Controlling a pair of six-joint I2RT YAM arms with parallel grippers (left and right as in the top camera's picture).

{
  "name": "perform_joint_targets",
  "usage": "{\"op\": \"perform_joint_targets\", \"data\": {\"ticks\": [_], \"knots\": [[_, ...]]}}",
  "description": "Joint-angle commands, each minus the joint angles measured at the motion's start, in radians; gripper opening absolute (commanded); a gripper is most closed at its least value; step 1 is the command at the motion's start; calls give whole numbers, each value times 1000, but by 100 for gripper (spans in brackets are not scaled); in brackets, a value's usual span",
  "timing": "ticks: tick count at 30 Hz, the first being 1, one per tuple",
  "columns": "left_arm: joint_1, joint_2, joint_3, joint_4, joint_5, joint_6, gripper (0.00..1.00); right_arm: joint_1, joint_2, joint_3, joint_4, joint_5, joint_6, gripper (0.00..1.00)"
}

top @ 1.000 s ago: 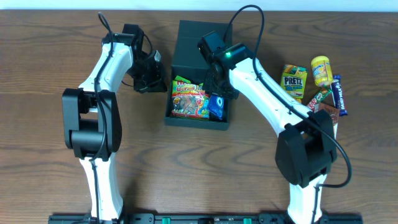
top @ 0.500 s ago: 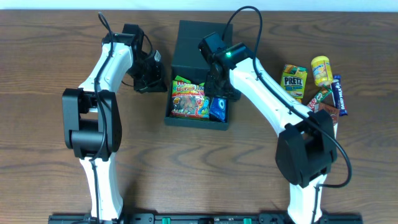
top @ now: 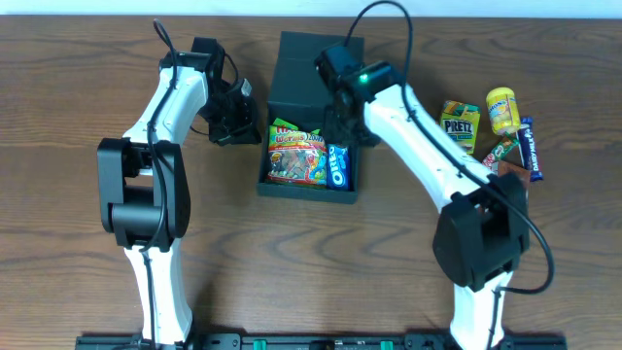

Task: Pack container
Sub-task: 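Carry the Oreo pack left and lower it into the box's right side, then move the right gripper back to the green Pretz box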

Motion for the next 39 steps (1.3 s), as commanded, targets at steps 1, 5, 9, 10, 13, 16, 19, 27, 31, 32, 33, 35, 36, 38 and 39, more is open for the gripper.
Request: {"op": "perform_joint_targets", "data": {"ticks": [1,5,9,10,13,16,19,27,31,32,33,35,36,38,39], "knots": [[-4,-14,-6,-6,-6,3,6,-53,-24,64,-19,117,-56,58],[-4,-14,-6,-6,-6,3,6,-141,-42,80,-16,135,-114,65],[-4,-14,-6,-6,-6,3,6,-266,-42,79,-18,134,-136,75],[-4,-14,-6,-6,-6,3,6,-294,-42,78,-17,134,-135,78],[-4,-14,-6,-6,-6,3,6,-379,-42,77,-9,135,-136,90],[-4,-14,-6,-6,-6,3,6,-447,-42,64,8,134,-156,99],[-4,-14,-6,-6,-6,3,6,-500,-30,39,29,123,-161,99],[-4,-14,-6,-6,-6,3,6,-525,7,-66,151,114,-204,99],[-4,-14,-6,-6,-6,3,6,-525,26,-101,204,99,-205,99],[-4,-14,-6,-7,-6,3,6,-525,36,-109,214,84,-205,99],[-4,-14,-6,-8,-6,3,6,-525,43,-114,218,69,-205,99],[-4,-14,-6,-10,-6,3,6,-524,63,-127,227,63,-200,99],[-4,-14,-6,-10,-6,3,6,-523,71,-135,233,63,-201,99],[-4,-14,-6,-10,-6,3,6,-523,84,-149,243,63,-182,99],[-4,-14,-6,-11,-6,3,6,-523,90,-152,243,64,-166,99]]}}
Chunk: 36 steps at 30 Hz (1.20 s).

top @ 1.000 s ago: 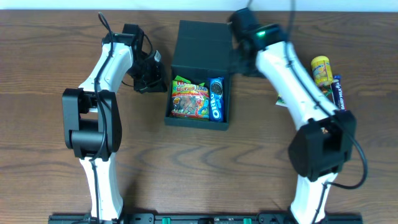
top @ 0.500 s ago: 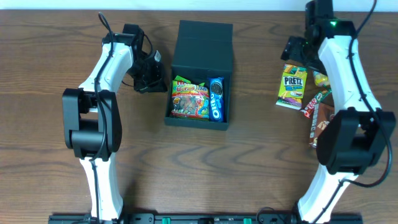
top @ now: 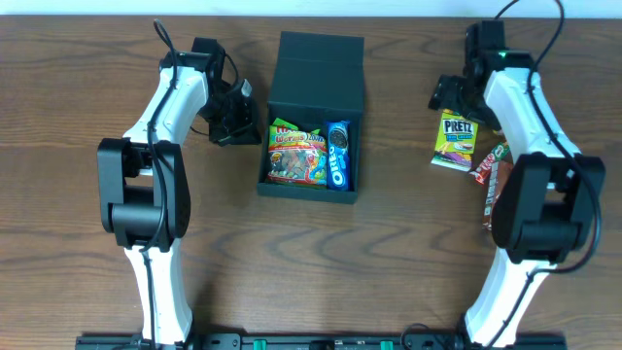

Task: Pack container
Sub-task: 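Move the right gripper back to the green Pretz box, then grasp the green Pretz box with the right gripper and lift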

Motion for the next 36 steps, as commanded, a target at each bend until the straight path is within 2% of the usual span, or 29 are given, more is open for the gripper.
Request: {"op": "perform_joint_targets", "data": {"ticks": [1,14,19,29,31,36], "knots": [[-3,-14,-6,-5,-6,3,6,-2,40,-23,6,-8,33,99],[-3,-14,-6,-49,-6,-6,6,-25,112,-24,55,-15,83,99],[-3,-14,-6,-56,-6,-21,6,-64,131,-24,55,-99,82,99],[-3,-14,-6,-56,-6,-21,6,-66,132,-24,58,-103,60,99],[-3,-14,-6,-56,-6,-21,6,-63,132,-24,57,-103,59,96],[-3,-14,-6,-56,-5,-21,6,-48,132,-24,55,-103,53,81]]}}
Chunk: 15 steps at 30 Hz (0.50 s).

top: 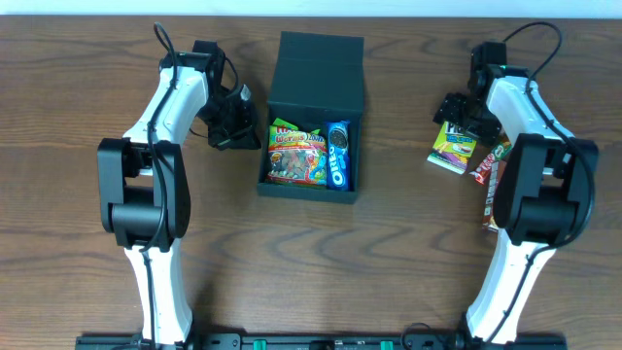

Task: Pack container
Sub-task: 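Grasp the green Pretz box with the right gripper and lift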

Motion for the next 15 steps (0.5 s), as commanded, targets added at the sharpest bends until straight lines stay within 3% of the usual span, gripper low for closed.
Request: {"op": "perform_joint_targets", "data": {"ticks": [1,9,15], "knots": [[-3,-14,-6,-4,-5,-1,6,23,14,-3,0,-11,-2,78],[-3,-14,-6,-5,1,0,6,39,14,2,-6,-12,-2,68],[-3,-14,-6,-7,0,0,6,39,-2,103,-105,-11,-40,64]]}}
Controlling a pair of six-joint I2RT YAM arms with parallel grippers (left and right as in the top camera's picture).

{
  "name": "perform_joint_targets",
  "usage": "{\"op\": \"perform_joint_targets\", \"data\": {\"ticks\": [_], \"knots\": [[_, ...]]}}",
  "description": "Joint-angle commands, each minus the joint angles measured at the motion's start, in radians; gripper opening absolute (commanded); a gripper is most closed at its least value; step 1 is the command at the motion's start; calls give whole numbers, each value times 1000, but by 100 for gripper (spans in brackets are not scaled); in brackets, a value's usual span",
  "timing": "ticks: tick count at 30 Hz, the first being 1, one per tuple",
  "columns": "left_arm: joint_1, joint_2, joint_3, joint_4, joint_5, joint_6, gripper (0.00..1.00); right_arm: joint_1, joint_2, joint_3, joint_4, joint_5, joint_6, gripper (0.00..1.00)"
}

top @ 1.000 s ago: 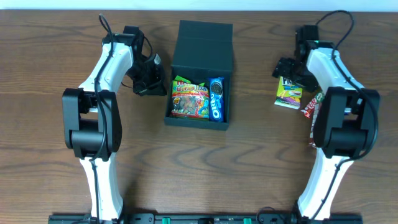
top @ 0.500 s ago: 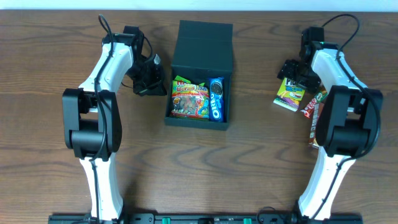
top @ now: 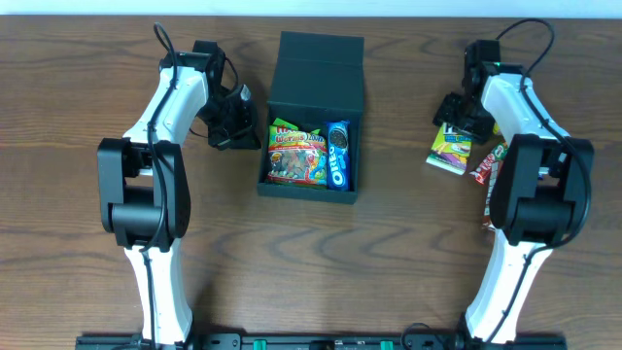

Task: Pack container
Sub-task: 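Grasp the green Pretz box with the right gripper and lift, then lower the Pretz box into the box's left side and release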

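The black container [top: 316, 68] stands at the table's back centre with its lid folded back. A gummy worms bag [top: 296, 156] and a blue Oreo pack [top: 338, 165] lie inside it. A green and yellow Pretz bag [top: 449, 151] lies tilted on the table to the right. My right gripper [top: 453, 115] is down on the bag's top edge and looks shut on it. Just beside the container's left wall is my left gripper [top: 241, 119]; its fingers are too dark to read.
More snacks lie under and beside my right arm: a red and green wrapper [top: 483, 165] and a brown bar [top: 491, 199], both partly hidden. Both arms' bases stand at the table's front edge.
My right gripper and the Pretz bag under it have shifted slightly to the left. The left arm and the container's contents are unchanged.
At first my right gripper was over the container, beside the Oreo pack. Then it was at the right above the Pretz bag, with the Oreo pack lying in the container. Then it was down on the bag, which had tilted. Now both sit slightly further left.
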Motion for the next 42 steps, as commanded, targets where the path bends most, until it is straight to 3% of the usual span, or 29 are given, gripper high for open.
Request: {"op": "perform_joint_targets", "data": {"ticks": [1,12,24,32,42], "knots": [[-3,-14,-6,-6,0,1,6,13,-6,91,-45,-19,-27,64],[3,-14,-5,14,-19,32,6,110,-33,377,-288,-132,-71,64],[109,-14,32,26,-42,100,6,381,-33,408,-373,-222,-64,64],[175,-14,34,27,-41,114,6,528,-33,407,-368,-216,63,61],[178,-14,34,24,-40,135,6,647,-31,407,-203,-119,283,57]]}}
